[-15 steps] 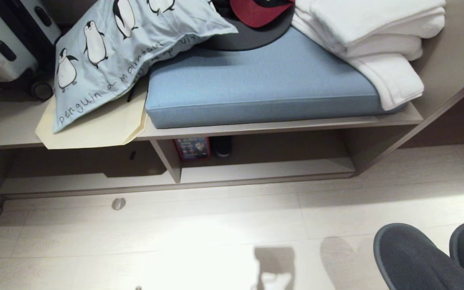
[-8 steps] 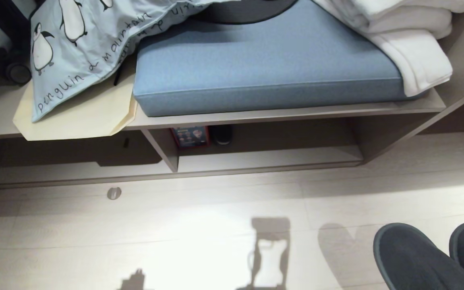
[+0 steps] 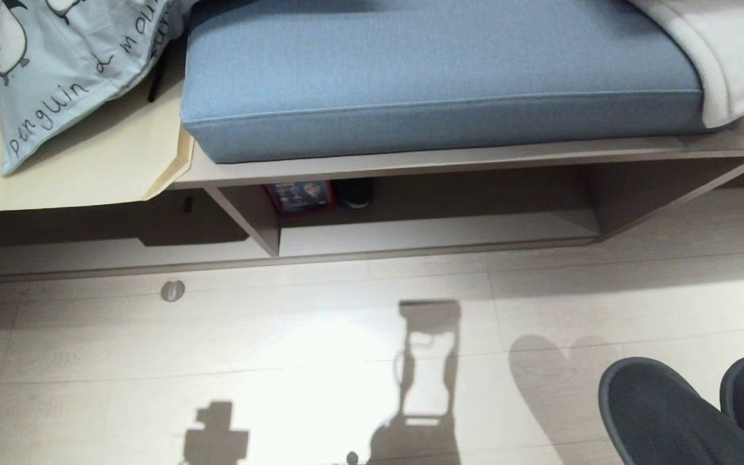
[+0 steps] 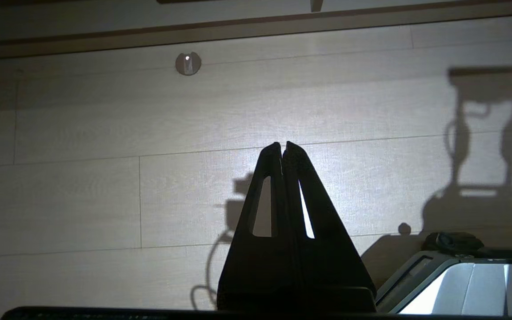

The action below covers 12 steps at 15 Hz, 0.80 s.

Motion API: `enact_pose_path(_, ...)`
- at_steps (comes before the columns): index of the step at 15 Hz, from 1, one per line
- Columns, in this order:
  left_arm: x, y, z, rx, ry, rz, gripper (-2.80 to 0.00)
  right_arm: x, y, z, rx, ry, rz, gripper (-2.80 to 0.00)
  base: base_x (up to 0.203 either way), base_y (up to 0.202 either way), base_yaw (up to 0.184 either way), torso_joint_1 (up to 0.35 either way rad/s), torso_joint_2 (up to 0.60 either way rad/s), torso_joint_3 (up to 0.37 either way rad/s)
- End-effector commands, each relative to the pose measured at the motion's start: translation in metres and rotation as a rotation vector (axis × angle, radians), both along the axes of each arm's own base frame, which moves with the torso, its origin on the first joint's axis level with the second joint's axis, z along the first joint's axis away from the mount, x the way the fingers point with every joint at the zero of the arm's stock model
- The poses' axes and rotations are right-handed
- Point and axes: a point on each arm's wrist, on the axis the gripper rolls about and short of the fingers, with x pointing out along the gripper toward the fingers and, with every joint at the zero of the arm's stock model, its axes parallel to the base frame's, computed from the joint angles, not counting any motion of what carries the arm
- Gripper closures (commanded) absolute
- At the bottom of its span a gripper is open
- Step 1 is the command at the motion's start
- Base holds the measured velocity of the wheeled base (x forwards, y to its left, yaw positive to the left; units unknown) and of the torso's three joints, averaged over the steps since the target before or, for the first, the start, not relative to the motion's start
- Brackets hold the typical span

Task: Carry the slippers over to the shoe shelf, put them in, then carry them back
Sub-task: Place the slippers into the shoe cabinet

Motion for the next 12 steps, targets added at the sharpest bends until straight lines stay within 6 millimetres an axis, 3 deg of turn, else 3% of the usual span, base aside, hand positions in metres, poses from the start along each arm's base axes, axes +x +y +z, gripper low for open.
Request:
enact_pose_path(1, 0.0, 0.0, 0.0, 0.0, 0.0, 0.001, 0.0, 0.0002, 0.0, -0.0003, -0.002, 0.003, 0.0, 0.0, 0.0, 0.0, 0.0, 0.002, 0.0, -0.194)
enact_pose_path(12, 0.0, 0.0, 0.0, 0.0, 0.0, 0.001, 0.0, 0.0001, 0.0, -0.0001, -0.001, 0.002, 0.0, 0.0, 0.0, 0.0, 0.0, 0.002, 0.0, -0.198)
